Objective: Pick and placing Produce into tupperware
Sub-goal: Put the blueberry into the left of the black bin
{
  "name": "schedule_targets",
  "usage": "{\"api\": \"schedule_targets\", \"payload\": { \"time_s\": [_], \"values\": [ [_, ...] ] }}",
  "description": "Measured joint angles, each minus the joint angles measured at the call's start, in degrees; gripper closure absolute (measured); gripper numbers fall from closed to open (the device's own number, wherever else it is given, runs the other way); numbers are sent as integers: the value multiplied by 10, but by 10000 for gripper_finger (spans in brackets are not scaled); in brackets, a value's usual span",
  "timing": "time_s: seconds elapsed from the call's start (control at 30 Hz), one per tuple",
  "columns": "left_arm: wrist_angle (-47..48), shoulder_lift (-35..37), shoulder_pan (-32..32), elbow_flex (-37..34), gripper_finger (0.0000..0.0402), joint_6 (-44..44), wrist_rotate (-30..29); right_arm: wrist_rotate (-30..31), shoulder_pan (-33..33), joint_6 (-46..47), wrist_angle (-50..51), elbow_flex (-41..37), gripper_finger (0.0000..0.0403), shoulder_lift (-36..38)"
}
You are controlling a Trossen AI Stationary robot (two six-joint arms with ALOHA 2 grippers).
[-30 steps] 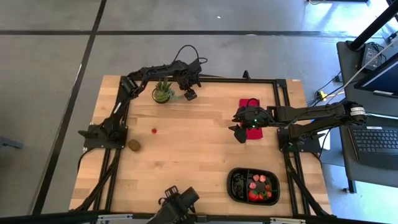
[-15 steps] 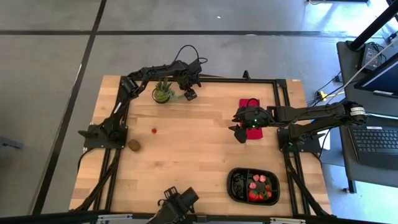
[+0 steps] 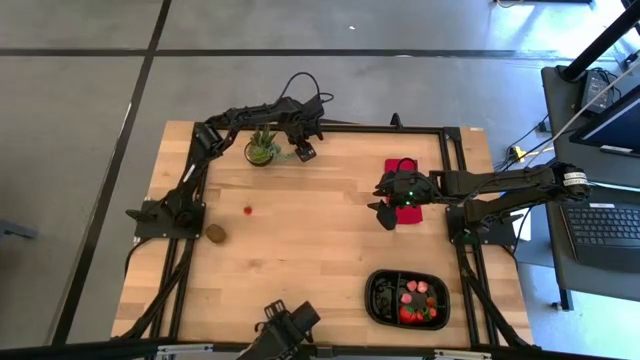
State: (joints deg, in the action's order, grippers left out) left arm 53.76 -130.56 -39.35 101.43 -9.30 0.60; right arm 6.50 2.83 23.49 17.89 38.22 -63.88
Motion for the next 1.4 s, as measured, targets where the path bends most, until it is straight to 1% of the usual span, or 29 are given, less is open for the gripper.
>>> {"api": "schedule_targets", "payload": {
  "time_s": [0.27, 0.93, 1.03, 1.27, 1.4],
  "values": [
    [1, 0, 0, -1, 243, 0, 0, 0, 0, 0, 0, 0, 181, 0],
    [-2, 0, 0, -1, 347, -3, 0, 0, 0, 0, 0, 0, 181, 0],
    [-2, 0, 0, -1, 352, -3, 0, 0, 0, 0, 0, 0, 181, 0],
    [-3, 0, 1, -1, 349, -3, 1, 0, 0, 0, 0, 0, 181, 0],
    [10, 4, 0, 5, 361, -14, 26, 0, 0, 0, 0, 0, 181, 0]
  ]
}}
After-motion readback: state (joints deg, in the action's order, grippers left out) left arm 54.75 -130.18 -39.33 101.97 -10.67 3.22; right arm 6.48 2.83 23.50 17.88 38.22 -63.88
